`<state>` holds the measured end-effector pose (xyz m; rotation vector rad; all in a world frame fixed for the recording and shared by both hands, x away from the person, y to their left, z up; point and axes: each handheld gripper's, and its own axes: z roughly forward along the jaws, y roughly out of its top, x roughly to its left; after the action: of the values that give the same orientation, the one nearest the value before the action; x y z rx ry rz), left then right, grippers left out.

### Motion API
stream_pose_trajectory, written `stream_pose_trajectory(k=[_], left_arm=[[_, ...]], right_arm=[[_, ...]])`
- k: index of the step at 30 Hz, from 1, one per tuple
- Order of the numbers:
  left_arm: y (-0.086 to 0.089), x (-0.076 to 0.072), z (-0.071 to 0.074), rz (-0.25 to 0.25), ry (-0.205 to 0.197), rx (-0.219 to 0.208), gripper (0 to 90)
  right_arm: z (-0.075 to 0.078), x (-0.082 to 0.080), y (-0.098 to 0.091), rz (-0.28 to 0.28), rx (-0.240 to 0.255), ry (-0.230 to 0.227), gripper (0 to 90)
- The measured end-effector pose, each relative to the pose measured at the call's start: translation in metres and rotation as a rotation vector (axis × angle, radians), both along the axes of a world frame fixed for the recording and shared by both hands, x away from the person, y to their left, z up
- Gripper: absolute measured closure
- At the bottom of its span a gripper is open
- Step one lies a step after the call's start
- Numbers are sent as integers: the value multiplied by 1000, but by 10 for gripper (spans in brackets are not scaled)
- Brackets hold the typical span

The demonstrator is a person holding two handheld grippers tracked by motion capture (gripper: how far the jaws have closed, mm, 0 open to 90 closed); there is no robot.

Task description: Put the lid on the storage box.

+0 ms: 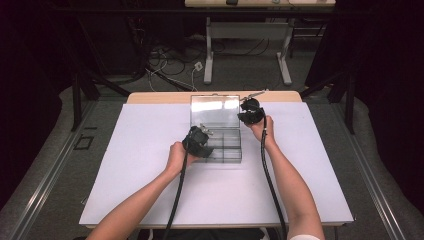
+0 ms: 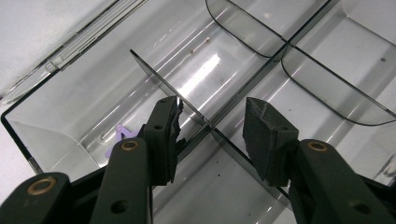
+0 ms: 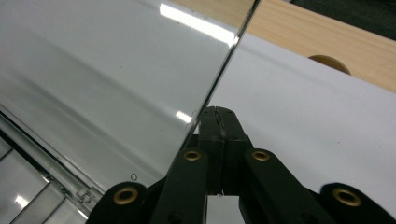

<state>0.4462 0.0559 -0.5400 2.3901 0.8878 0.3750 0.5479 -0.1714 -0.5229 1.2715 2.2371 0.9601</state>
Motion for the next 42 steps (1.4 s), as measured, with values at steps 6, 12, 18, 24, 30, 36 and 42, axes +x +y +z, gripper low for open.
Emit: stream_pose_trajectory(k=[6,12,18,24,30,36,42], left_arm=[[0,0,0,1,0,-1,556],[0,0,0,-1,4,0,556],[0,0,0,-1,4,-1,556],[0,0,0,2,0,-3,556],[0,0,0,1,1,-3,556],[0,0,0,1,1,-3,556],[0,0,0,1,1,-2,556]], right_arm=[[4,-1,-1,16,5,6,900],[6,-2,-1,22,-3,-5,900],[10,-3,-1,26,-9,-16,900],[14,-5,-2,28,-10,-32,900],[18,-8,-2,21,3,-50,900],[22,-10,-2,25,7,-66,900],[28,-14,-2,34,6,-79,900]])
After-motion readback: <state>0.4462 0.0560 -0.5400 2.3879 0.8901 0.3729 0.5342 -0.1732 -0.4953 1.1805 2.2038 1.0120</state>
